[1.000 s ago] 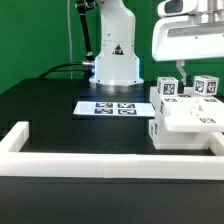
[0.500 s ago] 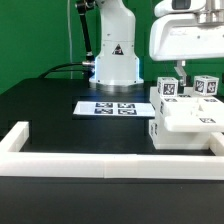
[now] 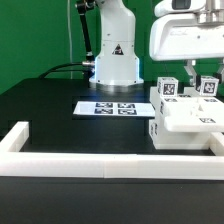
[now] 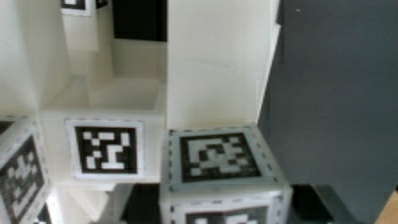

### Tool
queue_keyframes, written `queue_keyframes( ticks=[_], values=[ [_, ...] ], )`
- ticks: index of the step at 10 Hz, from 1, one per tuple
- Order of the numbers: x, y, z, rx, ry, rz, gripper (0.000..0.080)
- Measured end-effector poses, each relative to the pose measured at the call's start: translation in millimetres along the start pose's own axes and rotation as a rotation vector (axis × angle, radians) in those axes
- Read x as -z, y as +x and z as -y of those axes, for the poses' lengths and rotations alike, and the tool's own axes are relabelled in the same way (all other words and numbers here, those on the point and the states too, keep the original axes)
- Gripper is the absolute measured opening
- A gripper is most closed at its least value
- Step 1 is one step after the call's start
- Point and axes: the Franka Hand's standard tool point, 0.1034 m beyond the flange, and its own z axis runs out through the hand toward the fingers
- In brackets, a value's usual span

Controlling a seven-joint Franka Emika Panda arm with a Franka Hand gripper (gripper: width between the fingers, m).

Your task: Assemble chair

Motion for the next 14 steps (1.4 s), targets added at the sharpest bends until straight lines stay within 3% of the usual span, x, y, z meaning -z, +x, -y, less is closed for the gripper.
queue_keyframes(
  ticks=[2, 9, 11, 14],
  values=[
    [0.2, -0.1, -1.4, -0.105, 0.011, -0.002, 0.0285],
    [-0.1, 0.6, -1.6, -0.952, 0.073, -0.014, 0.0287],
    [-0.1, 0.7, -1.0, -1.083, 0.077, -0.011, 0.0288],
    [-0.2, 0.5, 0.1, -1.042, 0.073, -0.01, 0.0289]
  ],
)
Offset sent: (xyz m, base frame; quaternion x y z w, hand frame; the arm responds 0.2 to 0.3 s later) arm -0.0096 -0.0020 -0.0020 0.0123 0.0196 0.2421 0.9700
